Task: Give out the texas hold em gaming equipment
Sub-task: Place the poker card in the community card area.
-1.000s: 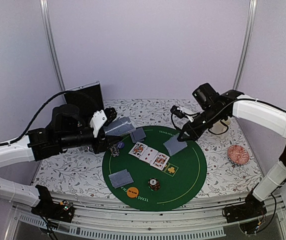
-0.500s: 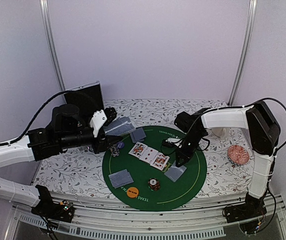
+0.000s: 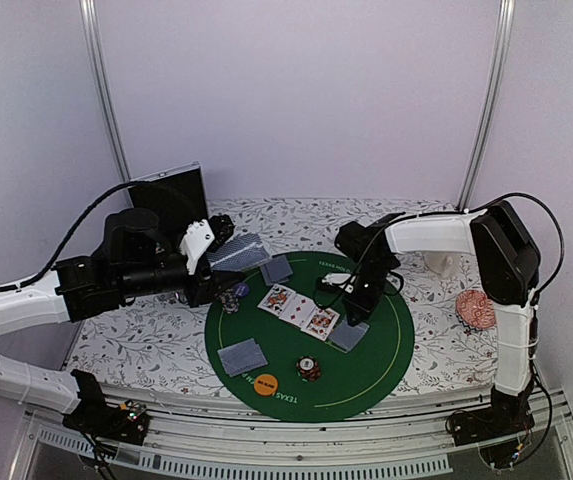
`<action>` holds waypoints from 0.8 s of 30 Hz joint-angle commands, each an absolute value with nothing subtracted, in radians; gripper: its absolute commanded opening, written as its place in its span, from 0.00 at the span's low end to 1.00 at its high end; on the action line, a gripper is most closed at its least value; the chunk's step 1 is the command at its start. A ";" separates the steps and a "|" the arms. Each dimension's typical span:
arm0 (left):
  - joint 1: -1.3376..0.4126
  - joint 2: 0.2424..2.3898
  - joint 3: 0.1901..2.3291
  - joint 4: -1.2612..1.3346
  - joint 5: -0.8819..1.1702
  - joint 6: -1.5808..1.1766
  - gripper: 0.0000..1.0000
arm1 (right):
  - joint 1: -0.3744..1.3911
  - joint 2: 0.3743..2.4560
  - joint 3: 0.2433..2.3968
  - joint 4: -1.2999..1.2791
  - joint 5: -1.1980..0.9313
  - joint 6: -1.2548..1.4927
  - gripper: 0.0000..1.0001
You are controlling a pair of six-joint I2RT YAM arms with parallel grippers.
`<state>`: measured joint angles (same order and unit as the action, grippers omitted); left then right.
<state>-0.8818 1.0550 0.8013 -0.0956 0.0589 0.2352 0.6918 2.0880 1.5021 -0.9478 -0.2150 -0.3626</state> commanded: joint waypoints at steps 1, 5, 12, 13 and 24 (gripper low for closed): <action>-0.886 1.060 0.796 -0.072 0.056 0.240 0.51 | 0.707 2.131 1.532 -0.957 -0.150 -0.392 0.02; -0.885 1.060 0.796 -0.071 0.057 0.240 0.51 | 0.723 2.141 1.540 -0.964 -0.155 -0.409 0.03; -0.887 1.058 0.796 -0.071 0.057 0.241 0.51 | 0.730 2.145 1.551 -0.958 -0.151 -0.413 0.05; -0.886 1.059 0.796 -0.072 0.058 0.240 0.51 | 0.732 2.144 1.553 -0.956 -0.152 -0.414 0.05; -0.886 1.058 0.796 -0.071 0.057 0.240 0.51 | 0.748 2.158 1.582 -0.959 -0.158 -0.425 0.09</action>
